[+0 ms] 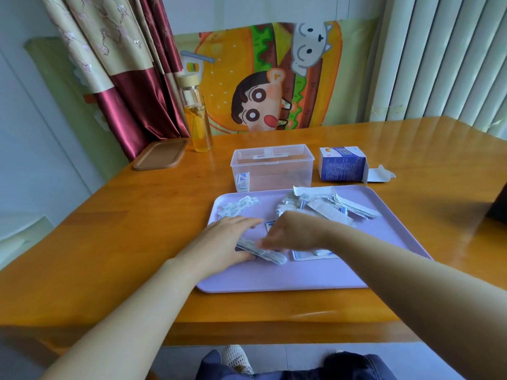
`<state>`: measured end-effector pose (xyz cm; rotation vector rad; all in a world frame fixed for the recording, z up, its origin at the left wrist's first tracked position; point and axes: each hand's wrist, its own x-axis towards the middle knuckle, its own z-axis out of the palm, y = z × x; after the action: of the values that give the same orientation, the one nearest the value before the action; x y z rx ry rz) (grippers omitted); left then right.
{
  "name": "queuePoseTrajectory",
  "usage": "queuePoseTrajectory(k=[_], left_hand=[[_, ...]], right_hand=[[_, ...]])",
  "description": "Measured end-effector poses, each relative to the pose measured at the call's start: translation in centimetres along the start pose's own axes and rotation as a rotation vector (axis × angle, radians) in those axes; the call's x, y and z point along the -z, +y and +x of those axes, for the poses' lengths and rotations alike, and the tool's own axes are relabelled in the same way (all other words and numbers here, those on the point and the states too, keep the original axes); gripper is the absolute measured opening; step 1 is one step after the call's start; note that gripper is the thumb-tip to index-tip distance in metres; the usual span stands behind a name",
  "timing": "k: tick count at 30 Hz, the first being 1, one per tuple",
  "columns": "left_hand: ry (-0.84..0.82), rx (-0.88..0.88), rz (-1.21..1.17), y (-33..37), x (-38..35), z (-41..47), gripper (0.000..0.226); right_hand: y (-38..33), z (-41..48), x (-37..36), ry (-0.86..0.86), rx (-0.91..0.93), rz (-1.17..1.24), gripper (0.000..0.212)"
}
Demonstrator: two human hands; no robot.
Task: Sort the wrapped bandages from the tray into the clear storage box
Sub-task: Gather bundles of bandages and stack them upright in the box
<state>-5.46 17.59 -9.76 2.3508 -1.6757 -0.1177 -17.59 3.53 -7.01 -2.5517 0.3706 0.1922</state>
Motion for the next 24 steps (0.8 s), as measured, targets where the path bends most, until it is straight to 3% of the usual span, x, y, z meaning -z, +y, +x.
queuePoseTrajectory(k=[5, 10, 16, 19, 24], left_hand=[[-0.029, -0.018, 0.057, 0.2, -0.3, 0.9, 0.019], [0.023, -0.015, -0.120, -0.3, 0.0, 0.1, 0.019], [-0.039, 0.093, -0.123, -0.8, -1.2, -1.5, 0.037], [-0.010, 0.100, -0.212, -0.5, -1.9, -2.1, 0.047], [0.033, 0.102, -0.263, 0.0, -2.4, -1.7, 0.043]], right_hand=[[0.3, 0.2, -1.9, 0.102, 0.081, -0.115, 0.042], [0.3, -0.2, -2.5, 0.341, 0.101, -0.149, 0.022], [0.7, 0.0, -3.3, 0.227, 0.103, -0.219, 0.023], [0.9, 0.0, -2.9, 0.201, 0.077, -0.135, 0.038], [0.9, 0.0, -2.9, 0.218, 0.096, -0.061, 0.035]])
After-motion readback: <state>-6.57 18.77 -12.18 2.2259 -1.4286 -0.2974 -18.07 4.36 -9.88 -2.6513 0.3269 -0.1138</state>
